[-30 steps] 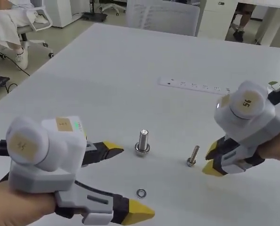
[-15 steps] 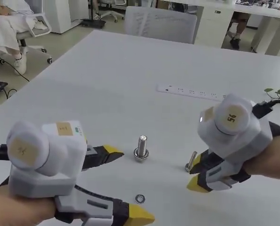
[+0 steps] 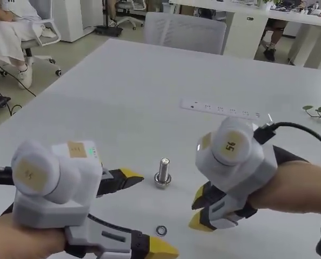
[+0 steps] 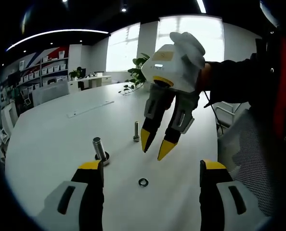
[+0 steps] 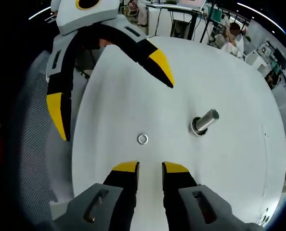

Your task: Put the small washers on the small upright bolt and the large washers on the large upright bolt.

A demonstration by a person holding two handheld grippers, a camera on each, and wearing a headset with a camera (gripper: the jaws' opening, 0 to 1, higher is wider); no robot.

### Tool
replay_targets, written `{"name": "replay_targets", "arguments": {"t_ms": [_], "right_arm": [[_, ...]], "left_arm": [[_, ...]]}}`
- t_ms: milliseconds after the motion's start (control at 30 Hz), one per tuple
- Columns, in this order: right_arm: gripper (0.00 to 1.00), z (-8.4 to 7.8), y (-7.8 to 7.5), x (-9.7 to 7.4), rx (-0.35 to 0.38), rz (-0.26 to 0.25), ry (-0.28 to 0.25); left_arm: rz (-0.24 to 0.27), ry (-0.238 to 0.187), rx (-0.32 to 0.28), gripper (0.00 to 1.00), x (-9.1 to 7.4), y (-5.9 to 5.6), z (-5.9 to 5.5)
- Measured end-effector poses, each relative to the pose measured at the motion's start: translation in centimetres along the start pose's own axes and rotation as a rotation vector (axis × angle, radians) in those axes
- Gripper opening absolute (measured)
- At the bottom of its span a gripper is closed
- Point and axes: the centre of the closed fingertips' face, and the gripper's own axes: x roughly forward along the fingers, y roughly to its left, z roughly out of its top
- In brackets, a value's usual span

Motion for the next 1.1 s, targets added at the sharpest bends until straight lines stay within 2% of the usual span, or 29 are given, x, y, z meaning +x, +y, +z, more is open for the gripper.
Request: {"name": "replay_targets", "arguments": {"t_ms": [267, 600, 1100], "right_arm": [[0.2, 1.1, 1.0, 1.9, -0.049, 0.045, 0.018], [0.2, 1.7, 1.4, 3.8, -0.074, 0.079, 0.038], [0.19, 1.8, 1.2, 4.8, -0.096, 0.087, 0.062]], "left_arm": [[0.004, 0.001, -0.001, 0.82, 0.1, 0.1, 0.0], [0.006, 0.002, -0.002, 0.82, 0.1, 0.1, 0.0], [0.007, -0.004, -0.008, 0.82, 0.0, 0.2, 0.0]]}}
